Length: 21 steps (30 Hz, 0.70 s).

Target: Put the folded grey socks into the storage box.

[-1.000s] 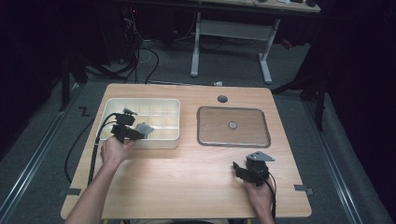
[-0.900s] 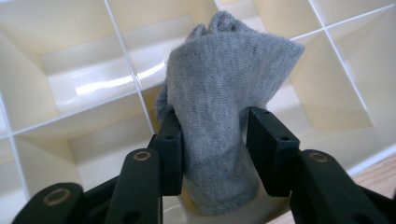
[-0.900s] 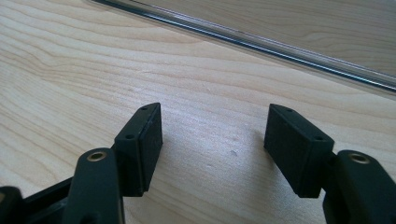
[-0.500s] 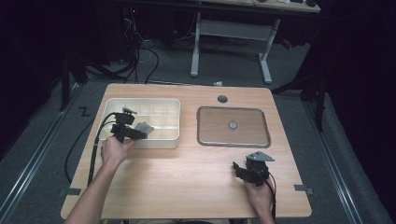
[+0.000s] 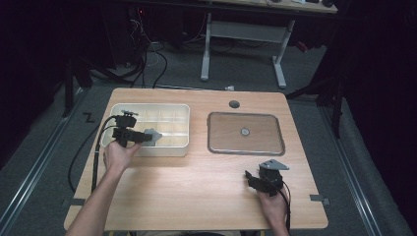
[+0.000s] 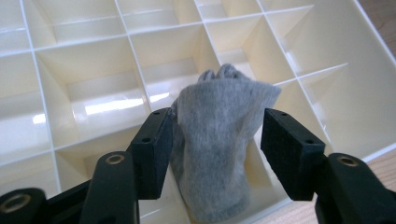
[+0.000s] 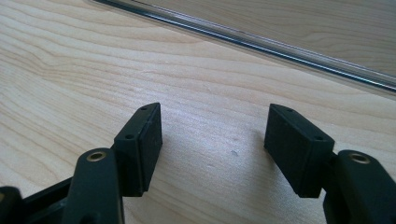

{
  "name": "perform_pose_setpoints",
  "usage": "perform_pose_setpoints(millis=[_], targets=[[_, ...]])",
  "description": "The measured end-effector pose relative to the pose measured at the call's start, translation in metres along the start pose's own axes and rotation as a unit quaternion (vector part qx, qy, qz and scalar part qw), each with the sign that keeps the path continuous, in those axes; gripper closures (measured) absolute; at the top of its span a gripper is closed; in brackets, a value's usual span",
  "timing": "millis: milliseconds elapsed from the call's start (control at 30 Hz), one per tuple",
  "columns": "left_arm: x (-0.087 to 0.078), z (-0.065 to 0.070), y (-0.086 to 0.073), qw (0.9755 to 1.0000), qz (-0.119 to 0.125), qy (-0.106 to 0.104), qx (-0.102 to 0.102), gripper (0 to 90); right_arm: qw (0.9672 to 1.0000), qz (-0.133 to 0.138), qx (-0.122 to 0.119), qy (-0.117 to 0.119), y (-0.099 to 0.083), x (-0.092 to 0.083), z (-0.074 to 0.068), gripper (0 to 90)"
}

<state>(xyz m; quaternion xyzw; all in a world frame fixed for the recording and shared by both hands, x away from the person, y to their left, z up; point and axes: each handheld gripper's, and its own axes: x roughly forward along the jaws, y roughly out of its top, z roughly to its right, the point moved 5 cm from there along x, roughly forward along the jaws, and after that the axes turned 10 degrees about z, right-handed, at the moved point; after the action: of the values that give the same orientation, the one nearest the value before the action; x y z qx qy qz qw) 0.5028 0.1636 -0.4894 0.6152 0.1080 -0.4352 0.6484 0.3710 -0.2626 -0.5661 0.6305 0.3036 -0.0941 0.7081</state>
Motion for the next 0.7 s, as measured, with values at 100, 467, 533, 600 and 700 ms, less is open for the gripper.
perform_pose_setpoints(millis=[100,467,533,600,700], targets=[[0.0,0.004,0.01,0.9998,0.013,0.003,0.012,44.7,1.0,0.0,0.0,0.0,0.0,0.0,0.0,37.2],[0.008,0.004,0.017,0.9993,0.004,0.022,0.028,78.9,1.0,0.0,0.0,0.001,0.0,0.0,0.0,37.0],[0.007,0.003,0.016,0.9993,-0.001,0.021,0.03,82.5,1.0,0.0,0.0,0.001,0.0,0.0,0.0,37.0],[0.007,0.002,0.015,0.9991,-0.008,0.023,0.035,83.1,1.0,0.0,0.0,0.001,0.0,0.0,0.0,37.0],[0.01,0.002,0.013,0.9981,-0.017,0.032,0.049,83.5,1.0,0.0,0.0,0.001,0.0,0.0,0.0,37.0]])
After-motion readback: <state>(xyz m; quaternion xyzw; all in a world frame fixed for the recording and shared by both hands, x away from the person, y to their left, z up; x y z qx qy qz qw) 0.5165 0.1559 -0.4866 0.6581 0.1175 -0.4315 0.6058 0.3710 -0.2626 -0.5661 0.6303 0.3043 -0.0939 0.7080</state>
